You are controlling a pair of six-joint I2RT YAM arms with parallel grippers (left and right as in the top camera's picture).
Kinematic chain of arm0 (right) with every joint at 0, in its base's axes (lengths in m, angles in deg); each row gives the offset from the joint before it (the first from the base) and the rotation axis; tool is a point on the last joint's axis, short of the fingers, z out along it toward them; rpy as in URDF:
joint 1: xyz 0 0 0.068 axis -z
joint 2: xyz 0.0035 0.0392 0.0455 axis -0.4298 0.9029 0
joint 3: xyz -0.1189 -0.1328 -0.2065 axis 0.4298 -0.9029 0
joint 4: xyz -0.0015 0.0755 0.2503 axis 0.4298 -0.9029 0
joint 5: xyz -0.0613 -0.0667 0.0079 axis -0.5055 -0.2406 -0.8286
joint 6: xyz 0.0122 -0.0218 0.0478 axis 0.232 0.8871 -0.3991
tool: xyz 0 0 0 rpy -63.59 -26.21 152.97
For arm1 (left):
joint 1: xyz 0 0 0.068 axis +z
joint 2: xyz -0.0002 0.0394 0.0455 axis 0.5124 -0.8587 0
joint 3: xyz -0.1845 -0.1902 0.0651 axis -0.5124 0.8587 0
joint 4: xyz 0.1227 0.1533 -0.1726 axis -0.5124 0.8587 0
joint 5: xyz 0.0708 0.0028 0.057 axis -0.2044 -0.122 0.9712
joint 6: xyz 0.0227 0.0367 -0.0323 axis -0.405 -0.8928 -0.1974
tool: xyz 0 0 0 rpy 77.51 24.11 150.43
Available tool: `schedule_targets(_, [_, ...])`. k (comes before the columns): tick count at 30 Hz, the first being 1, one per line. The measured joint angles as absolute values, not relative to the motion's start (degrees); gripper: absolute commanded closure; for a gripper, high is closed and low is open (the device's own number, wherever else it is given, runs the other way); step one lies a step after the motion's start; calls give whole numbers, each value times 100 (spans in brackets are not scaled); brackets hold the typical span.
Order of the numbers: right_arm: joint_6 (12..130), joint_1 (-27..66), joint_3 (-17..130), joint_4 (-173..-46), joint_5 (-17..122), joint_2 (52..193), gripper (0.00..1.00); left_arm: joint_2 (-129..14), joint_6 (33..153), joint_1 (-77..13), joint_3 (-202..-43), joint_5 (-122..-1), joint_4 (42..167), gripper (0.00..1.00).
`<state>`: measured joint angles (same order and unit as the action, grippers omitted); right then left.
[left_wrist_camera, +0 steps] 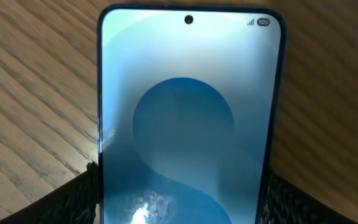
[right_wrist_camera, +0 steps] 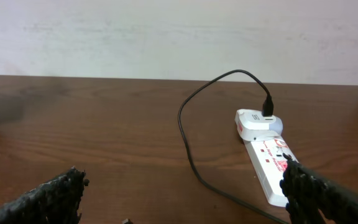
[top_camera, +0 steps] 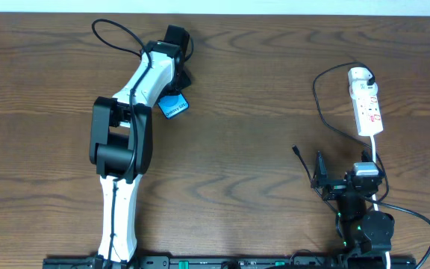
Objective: Plug charger to phone and switch on socket
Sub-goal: 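Close the left gripper on the phone and lift it upright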
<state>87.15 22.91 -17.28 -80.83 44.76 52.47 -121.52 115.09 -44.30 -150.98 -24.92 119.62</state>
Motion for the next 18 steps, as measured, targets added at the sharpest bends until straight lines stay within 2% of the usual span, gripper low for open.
schedule_targets(11, [8715, 2291, -1728, -8083, 4476, 5247, 1, -12095, 11122, -4417, -15118, -3713, 13127, 21])
schedule_targets(18, [8715, 2291, -1728, -8083, 4476, 5249, 1, -12095, 10672, -4417, -15096, -3971, 13256, 21])
